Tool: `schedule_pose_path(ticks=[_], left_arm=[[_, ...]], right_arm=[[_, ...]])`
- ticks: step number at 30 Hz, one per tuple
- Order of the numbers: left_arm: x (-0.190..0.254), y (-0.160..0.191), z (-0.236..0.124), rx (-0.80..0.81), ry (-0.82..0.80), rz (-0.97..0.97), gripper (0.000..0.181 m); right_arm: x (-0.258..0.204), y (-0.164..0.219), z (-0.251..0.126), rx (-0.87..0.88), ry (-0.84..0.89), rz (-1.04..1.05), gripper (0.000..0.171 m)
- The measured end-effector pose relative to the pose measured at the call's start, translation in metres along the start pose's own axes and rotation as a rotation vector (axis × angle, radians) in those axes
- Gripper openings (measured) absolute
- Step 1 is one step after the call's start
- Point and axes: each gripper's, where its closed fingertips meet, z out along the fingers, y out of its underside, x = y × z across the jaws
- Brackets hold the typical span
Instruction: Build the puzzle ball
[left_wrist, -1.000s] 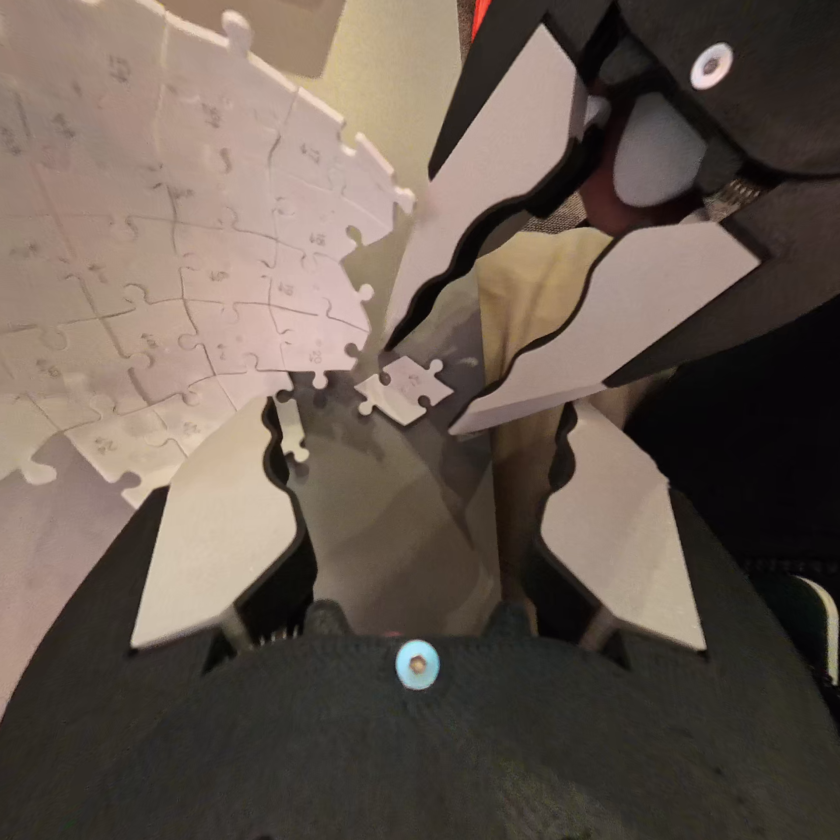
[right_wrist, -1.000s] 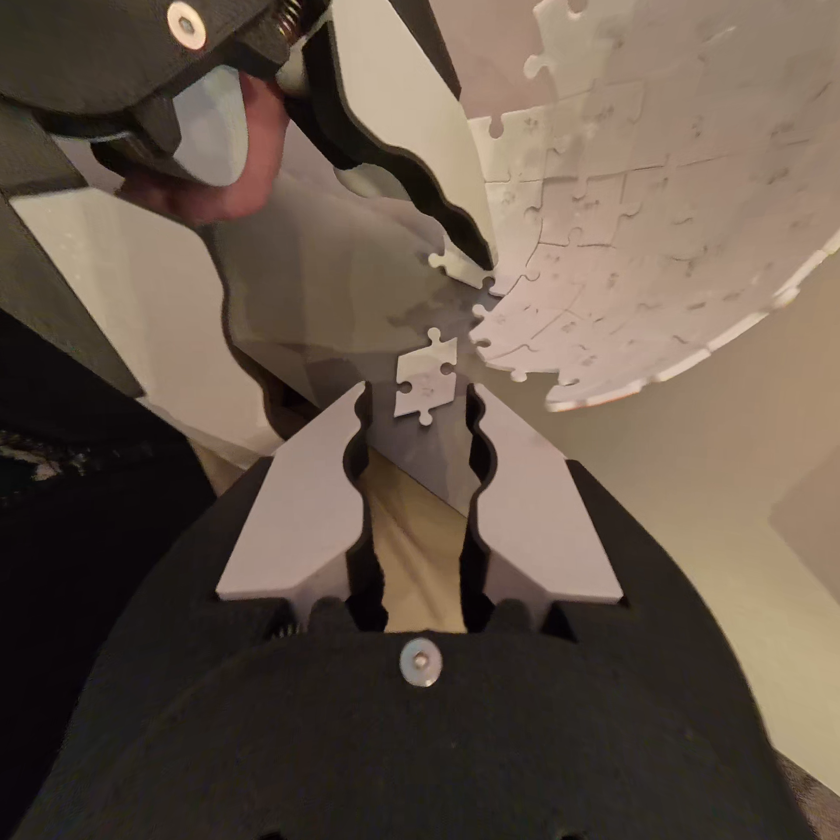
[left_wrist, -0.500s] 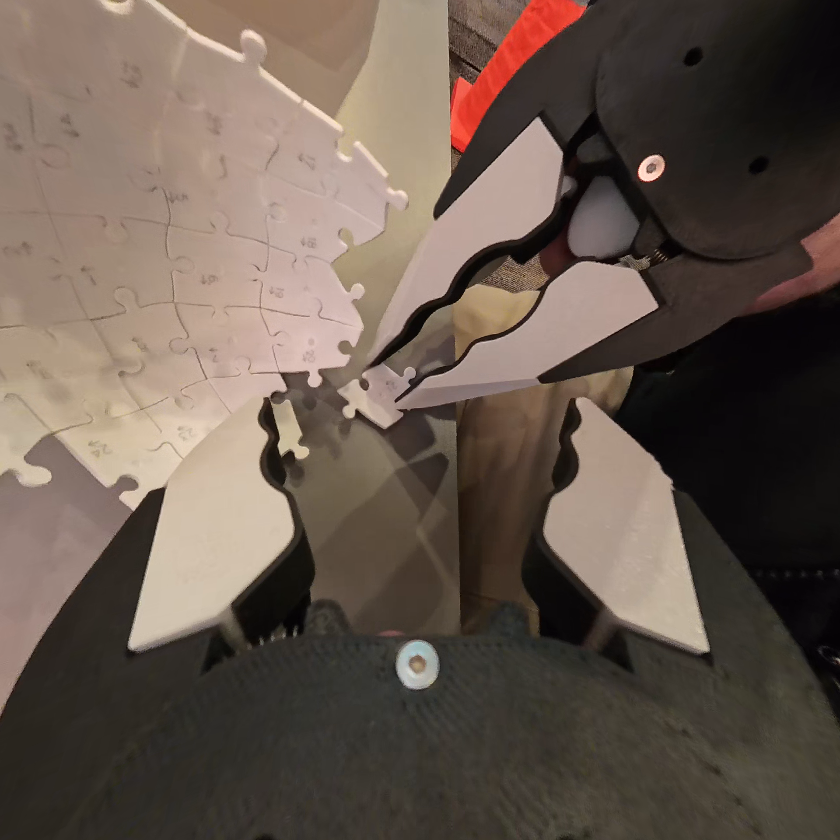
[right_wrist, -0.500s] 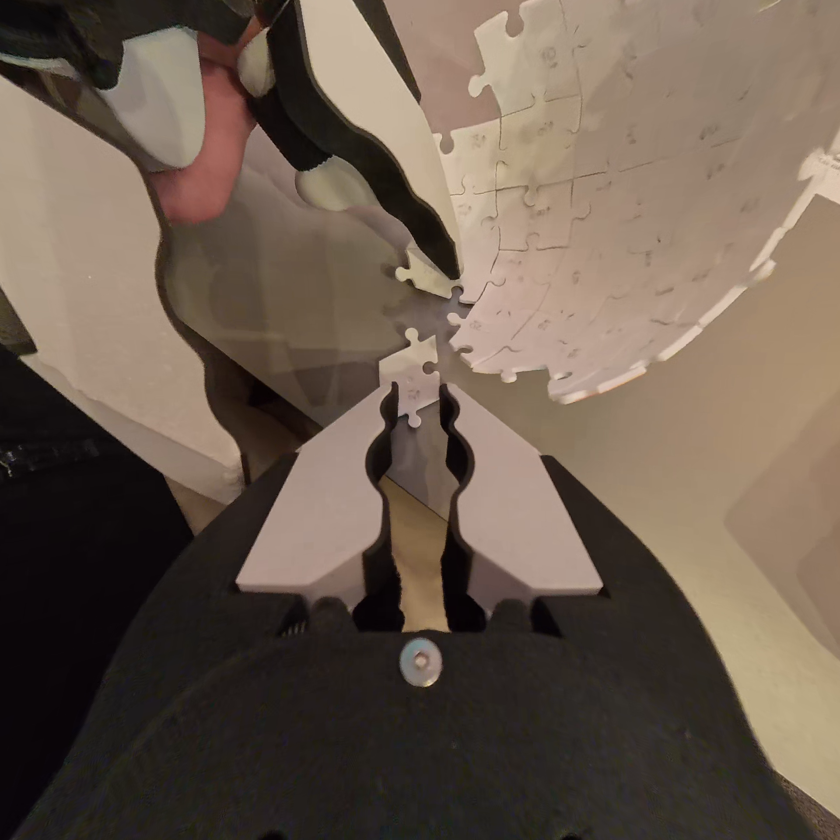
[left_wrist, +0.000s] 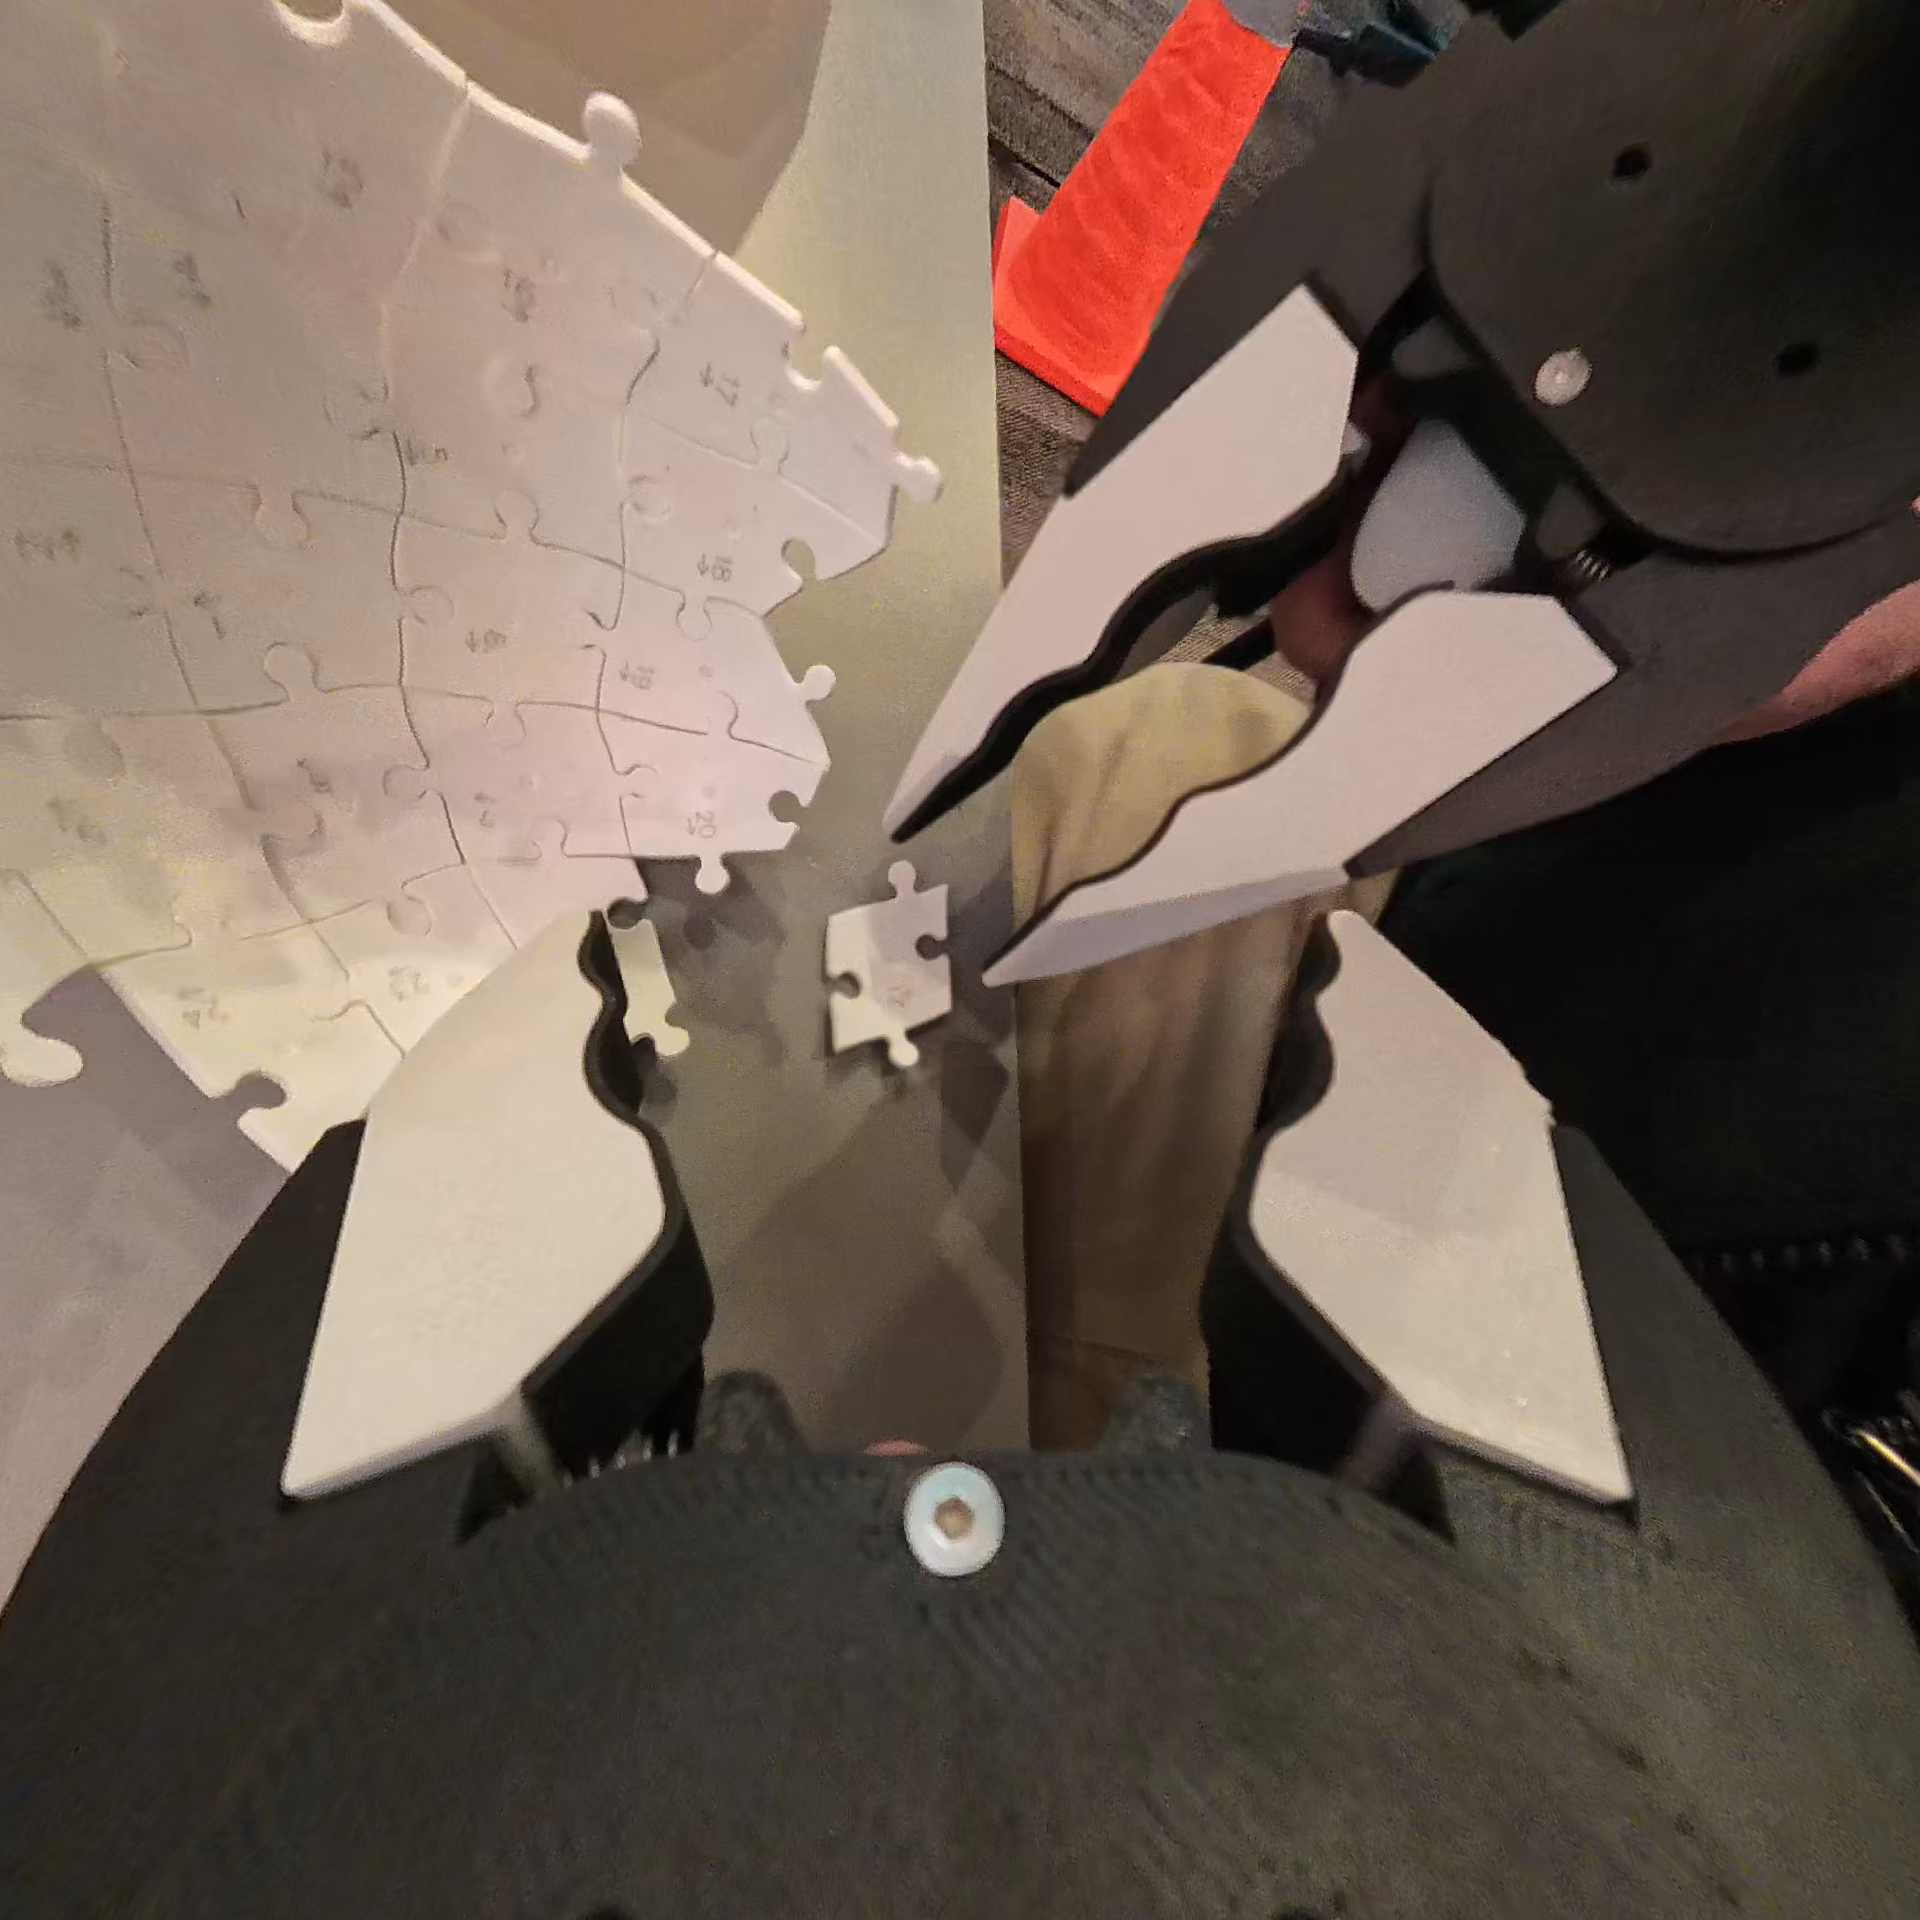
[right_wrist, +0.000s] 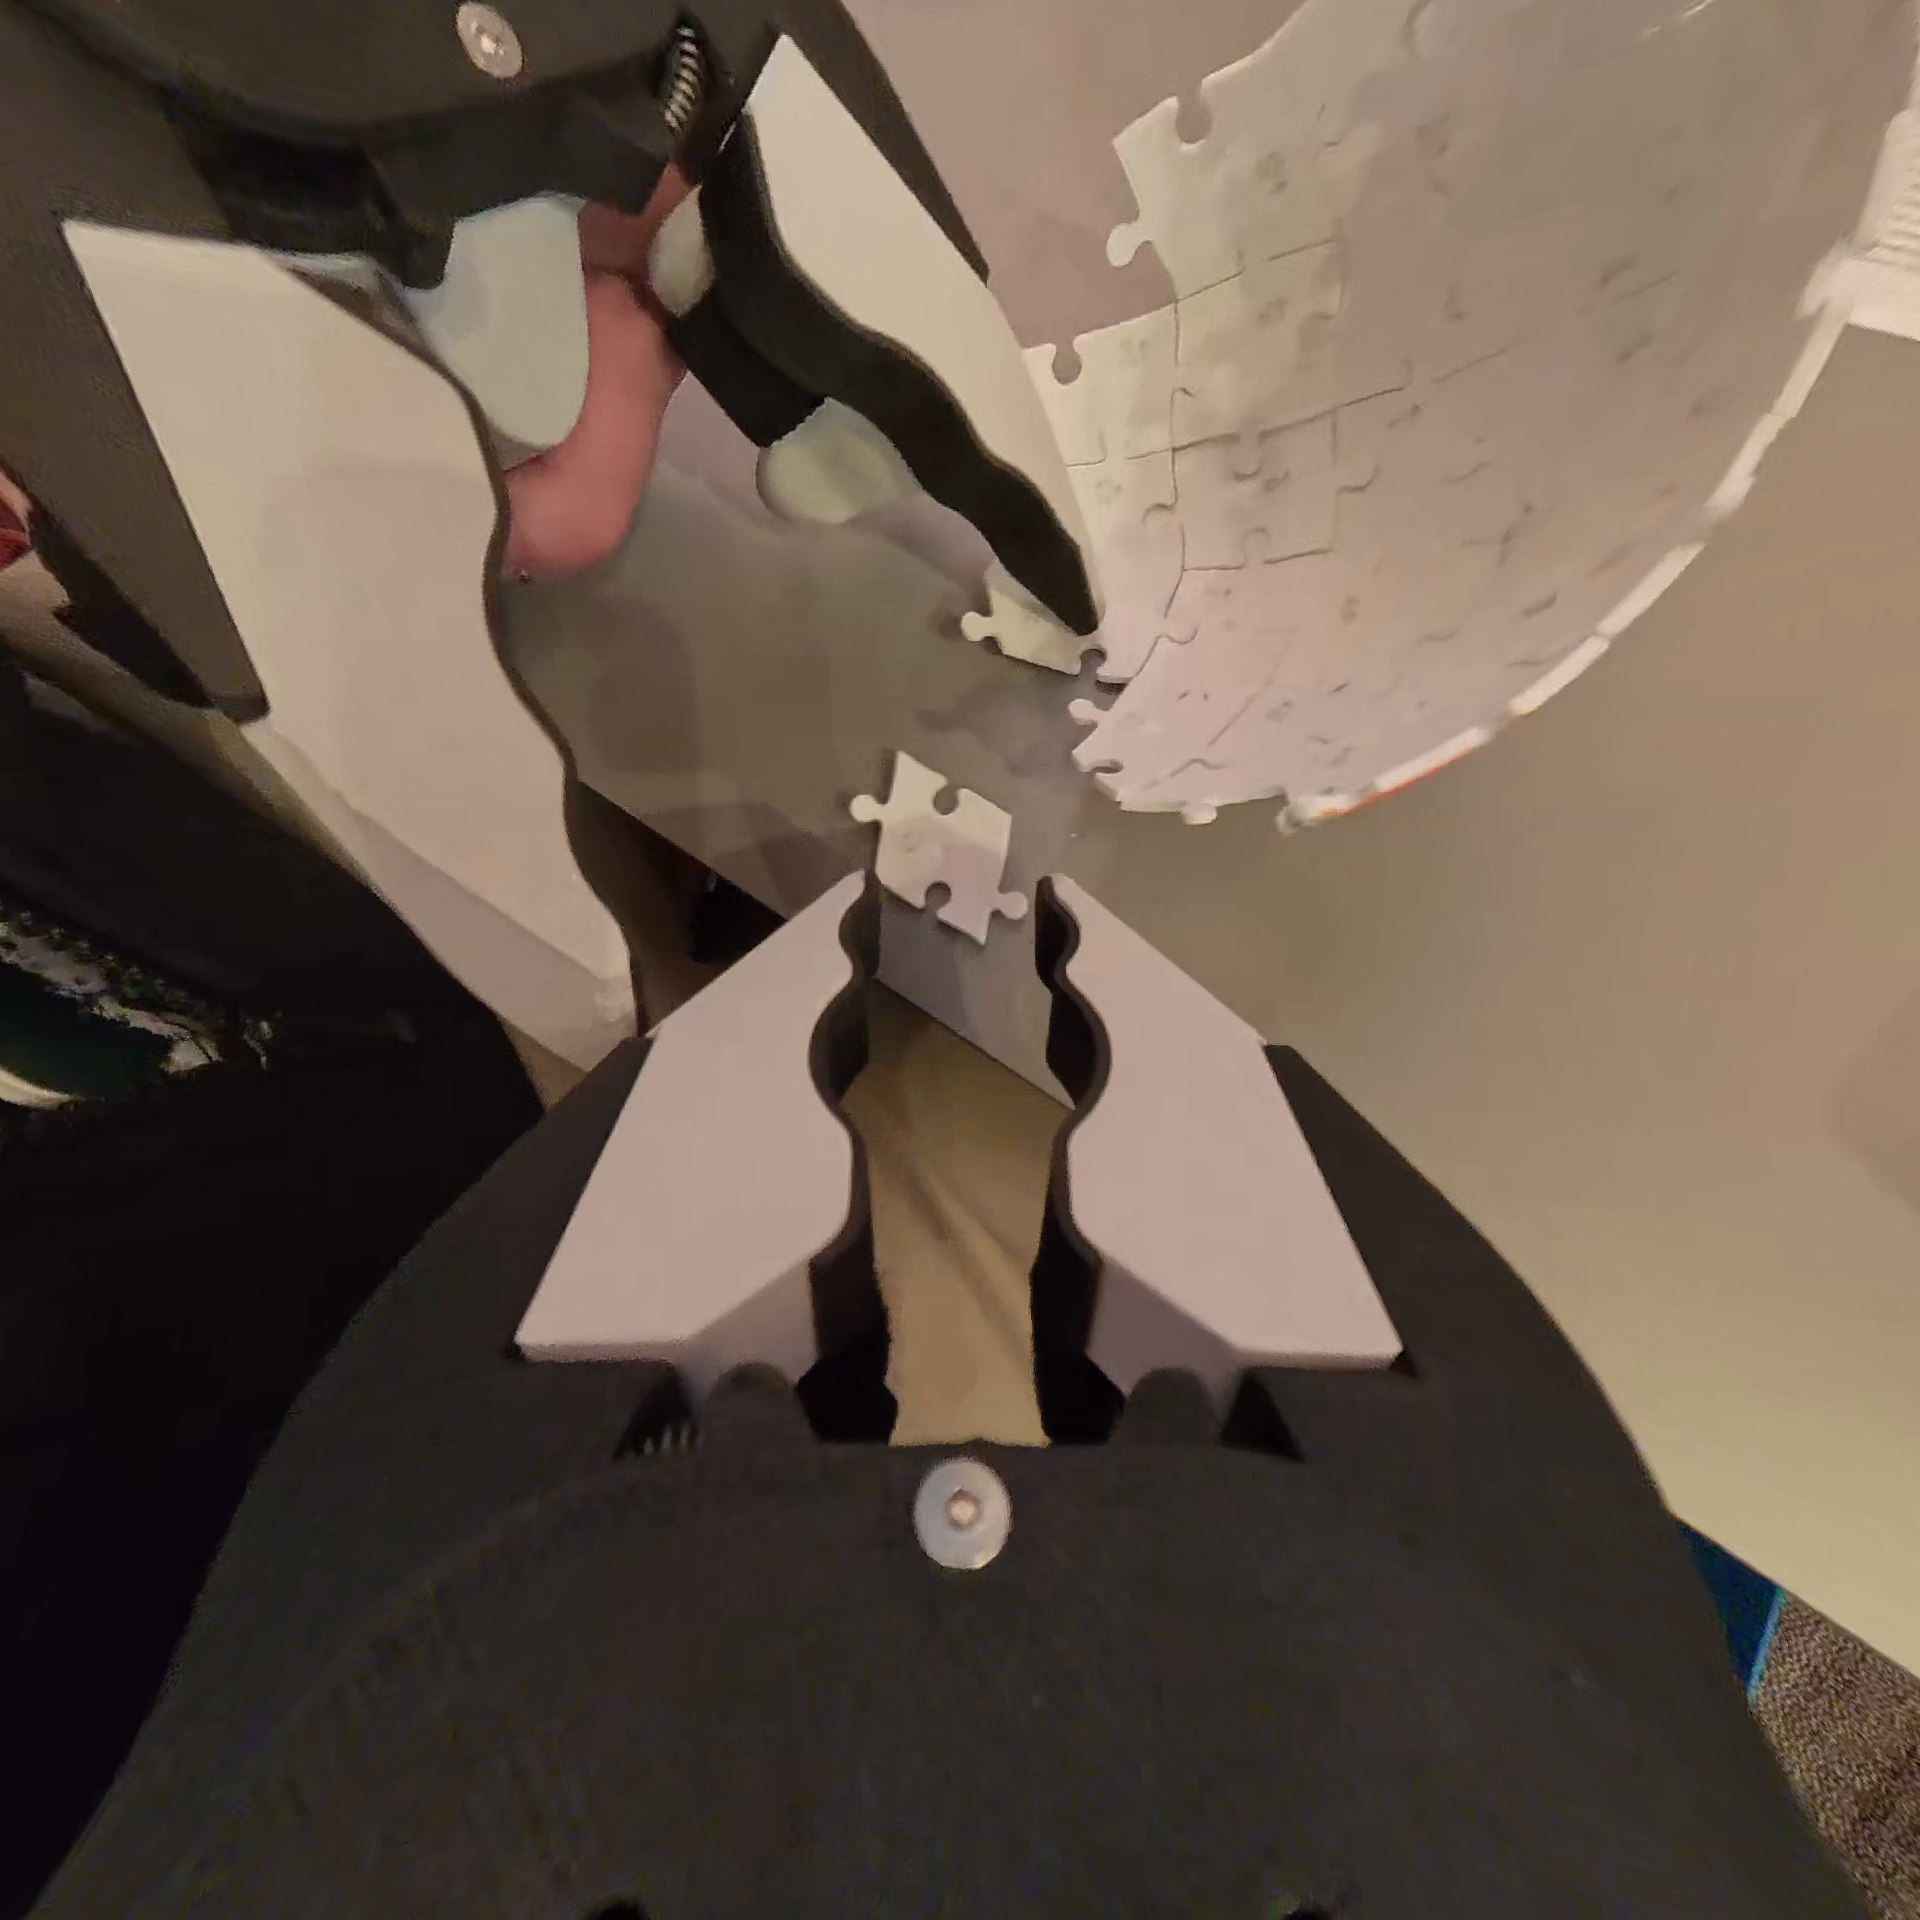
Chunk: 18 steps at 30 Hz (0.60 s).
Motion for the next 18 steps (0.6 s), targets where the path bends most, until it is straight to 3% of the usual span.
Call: schedule_pose_path(ticks=[4,18], left_arm=[[0.004,0.004,-0.004,0.006,0.036,-0.001,0.122],[0.005,0.011,-0.017,0.011,0.097,-0.002,0.122]], right_arm=[[-0.011,-0.003,0.003,0.049,0.004,-0.033,0.03],[-0.014,0.009,0.005,-0.041,0.017,-0.16,0.034]])
